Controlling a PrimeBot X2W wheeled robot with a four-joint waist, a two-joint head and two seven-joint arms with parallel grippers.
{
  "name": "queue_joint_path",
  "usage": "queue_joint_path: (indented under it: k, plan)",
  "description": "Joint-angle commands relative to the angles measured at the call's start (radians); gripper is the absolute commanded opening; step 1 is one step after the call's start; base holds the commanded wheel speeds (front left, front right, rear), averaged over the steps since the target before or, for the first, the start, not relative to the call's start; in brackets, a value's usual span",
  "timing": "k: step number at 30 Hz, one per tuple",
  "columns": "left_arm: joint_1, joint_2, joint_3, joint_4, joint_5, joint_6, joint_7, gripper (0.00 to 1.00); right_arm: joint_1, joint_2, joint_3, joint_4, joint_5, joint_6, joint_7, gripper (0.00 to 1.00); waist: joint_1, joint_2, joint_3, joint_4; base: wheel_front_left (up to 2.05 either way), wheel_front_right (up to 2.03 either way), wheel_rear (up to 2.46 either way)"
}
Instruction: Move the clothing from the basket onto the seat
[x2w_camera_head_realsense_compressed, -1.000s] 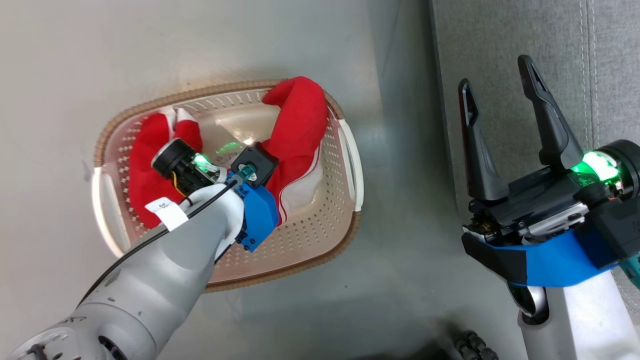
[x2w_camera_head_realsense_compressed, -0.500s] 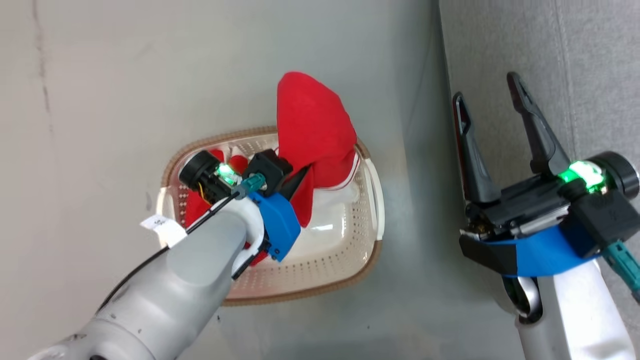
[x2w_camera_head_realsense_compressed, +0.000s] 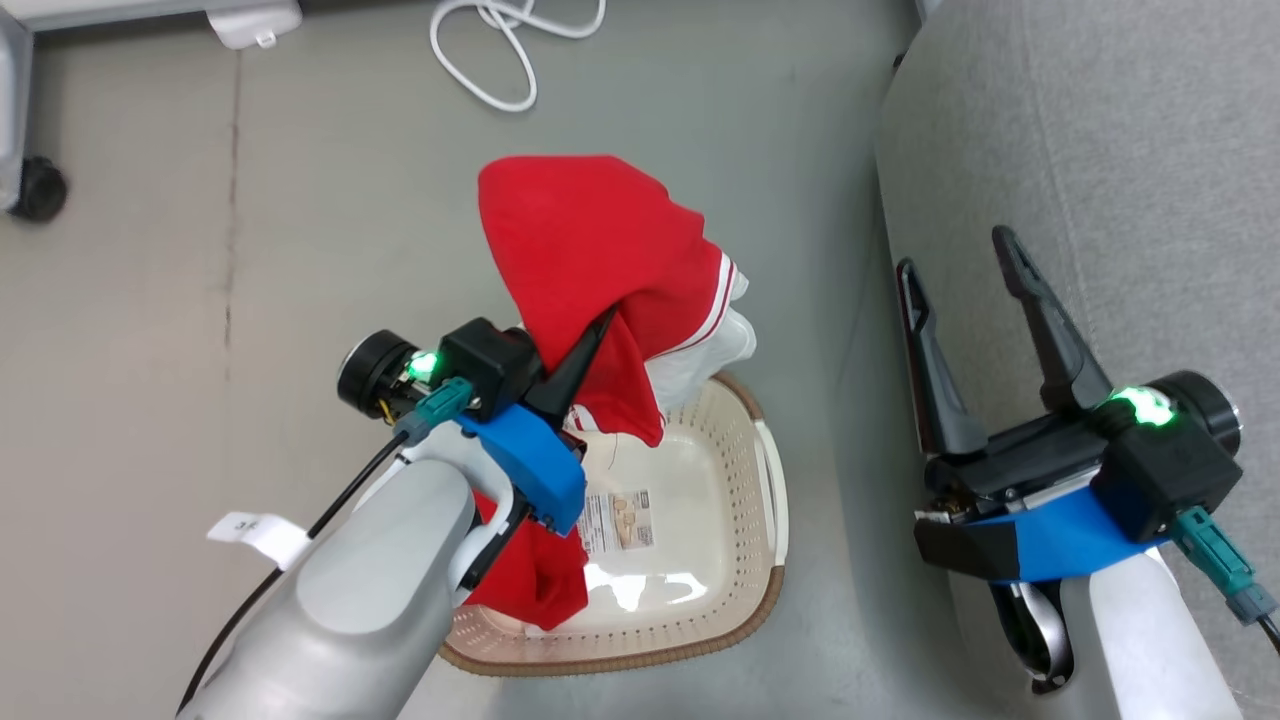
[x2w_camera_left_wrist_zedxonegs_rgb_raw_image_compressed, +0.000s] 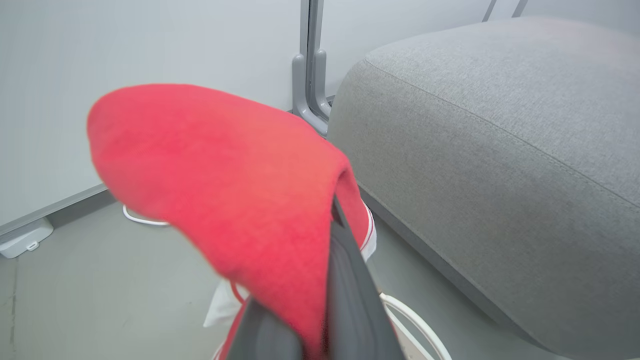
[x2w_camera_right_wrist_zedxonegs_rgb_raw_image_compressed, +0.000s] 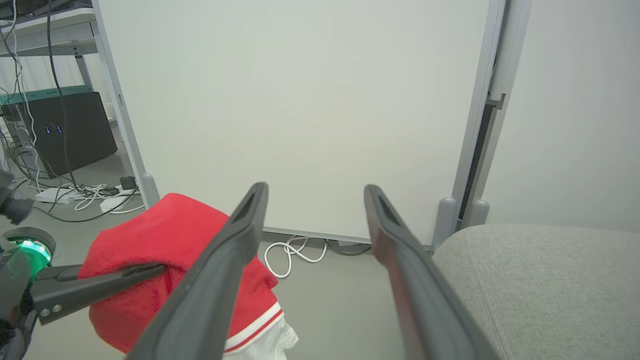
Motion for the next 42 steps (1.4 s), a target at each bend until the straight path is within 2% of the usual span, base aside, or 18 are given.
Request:
queue_joint_path:
  k: [1, 8, 12, 21, 28, 42]
  plan:
    - [0.017, 0.006, 0.028, -0.024, 0.015, -0.001, -0.005, 0.0, 0.015, -0.003, 0.002, 0.006, 0.007, 0.0, -0.003, 1.0, 0.0003, 0.0, -0.033, -0.013, 0.0, 0.0, 0.0]
    - [0.114, -0.003, 0.164, -0.187, 0.105, -0.001, -0.005, 0.0, 0.071, -0.003, 0.001, 0.039, 0.023, 0.0, -0.003, 1.0, 0.0003, 0.0, -0.167, -0.006, 0.0, 0.0, 0.0]
    - [0.147, -0.007, 0.196, -0.259, 0.139, -0.001, -0.005, 0.0, 0.102, -0.003, -0.003, 0.049, 0.029, 0.0, -0.003, 1.0, 0.0003, 0.0, -0.223, -0.003, 0.0, 0.0, 0.0]
    - [0.167, -0.011, 0.196, -0.374, 0.176, -0.001, -0.005, 0.0, 0.152, -0.003, -0.002, 0.06, 0.042, 0.0, -0.003, 1.0, 0.0003, 0.0, -0.298, 0.007, 0.0, 0.0, 0.0]
    - [0.177, 0.007, 0.183, -0.433, 0.2, -0.001, -0.005, 0.0, 0.177, -0.003, -0.004, 0.059, 0.046, 0.0, -0.003, 1.0, 0.0003, 0.0, -0.326, 0.017, 0.0, 0.0, 0.0]
    - [0.165, 0.004, 0.169, -0.429, 0.214, -0.001, -0.005, 0.0, 0.174, -0.003, 0.05, 0.047, 0.058, 0.0, -0.003, 1.0, 0.0003, 0.0, -0.32, 0.022, 0.0, 0.0, 0.0]
